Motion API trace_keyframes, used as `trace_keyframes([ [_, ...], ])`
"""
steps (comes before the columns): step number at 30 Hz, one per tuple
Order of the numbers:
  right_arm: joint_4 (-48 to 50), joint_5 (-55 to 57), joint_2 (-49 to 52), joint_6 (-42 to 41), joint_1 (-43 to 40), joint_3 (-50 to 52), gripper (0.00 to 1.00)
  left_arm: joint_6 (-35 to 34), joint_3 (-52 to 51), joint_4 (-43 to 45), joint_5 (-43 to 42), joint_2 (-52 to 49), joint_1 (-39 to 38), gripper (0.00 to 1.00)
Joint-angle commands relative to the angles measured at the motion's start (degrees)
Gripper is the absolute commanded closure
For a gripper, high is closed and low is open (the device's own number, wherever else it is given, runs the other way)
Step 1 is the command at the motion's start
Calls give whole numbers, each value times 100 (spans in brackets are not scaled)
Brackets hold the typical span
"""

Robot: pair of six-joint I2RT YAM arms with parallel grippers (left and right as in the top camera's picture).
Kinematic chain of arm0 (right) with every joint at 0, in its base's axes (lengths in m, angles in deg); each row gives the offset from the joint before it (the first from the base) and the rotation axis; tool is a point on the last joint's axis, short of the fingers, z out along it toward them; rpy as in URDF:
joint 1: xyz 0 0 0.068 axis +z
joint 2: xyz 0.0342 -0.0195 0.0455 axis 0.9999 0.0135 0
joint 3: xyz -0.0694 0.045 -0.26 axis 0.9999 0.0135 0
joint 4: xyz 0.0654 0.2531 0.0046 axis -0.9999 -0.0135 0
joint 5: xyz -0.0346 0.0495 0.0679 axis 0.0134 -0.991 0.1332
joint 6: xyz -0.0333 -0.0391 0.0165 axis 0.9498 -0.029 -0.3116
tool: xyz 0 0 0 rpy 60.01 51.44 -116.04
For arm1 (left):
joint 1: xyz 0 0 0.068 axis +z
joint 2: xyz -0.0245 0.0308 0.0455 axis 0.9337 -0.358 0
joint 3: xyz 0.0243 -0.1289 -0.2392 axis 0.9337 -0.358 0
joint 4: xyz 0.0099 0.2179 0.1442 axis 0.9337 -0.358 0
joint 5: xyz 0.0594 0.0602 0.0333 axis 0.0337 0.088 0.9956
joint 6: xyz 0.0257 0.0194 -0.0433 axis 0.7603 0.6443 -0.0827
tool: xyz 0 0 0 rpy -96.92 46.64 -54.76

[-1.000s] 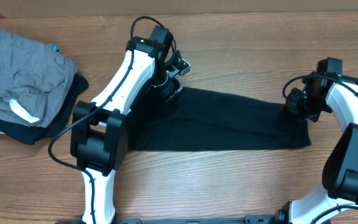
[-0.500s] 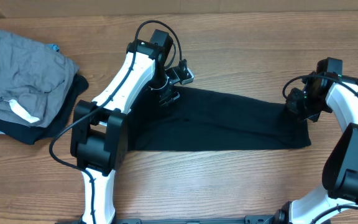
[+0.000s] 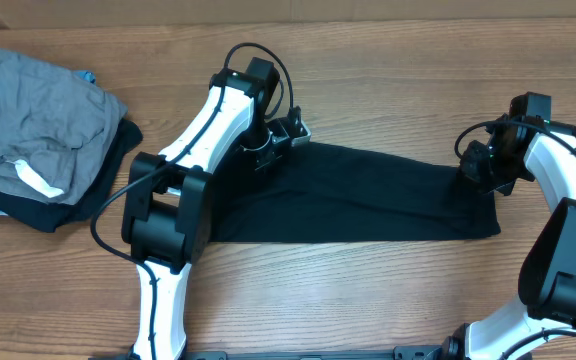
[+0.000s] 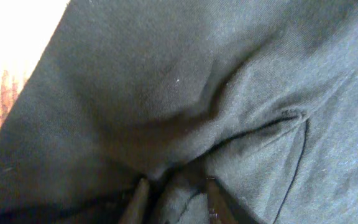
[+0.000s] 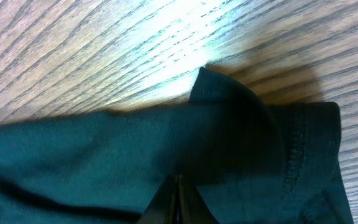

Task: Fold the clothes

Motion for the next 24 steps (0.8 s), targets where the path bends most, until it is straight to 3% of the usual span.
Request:
trace_keyframes([
  [1, 46, -50, -131, 22, 0, 46, 96, -85, 28, -87, -2, -63, -55, 79],
  [13, 50, -31, -131, 22, 0, 46, 96, -1005, 1080, -1655, -9, -48, -190, 81],
  [22, 42, -31, -131, 20, 0, 46, 96, -1161, 1073, -1906, 304, -50, -457, 79],
  [24, 46, -31, -131, 22, 0, 46, 96, -1364, 1073, -1652, 599, -50, -446, 71],
])
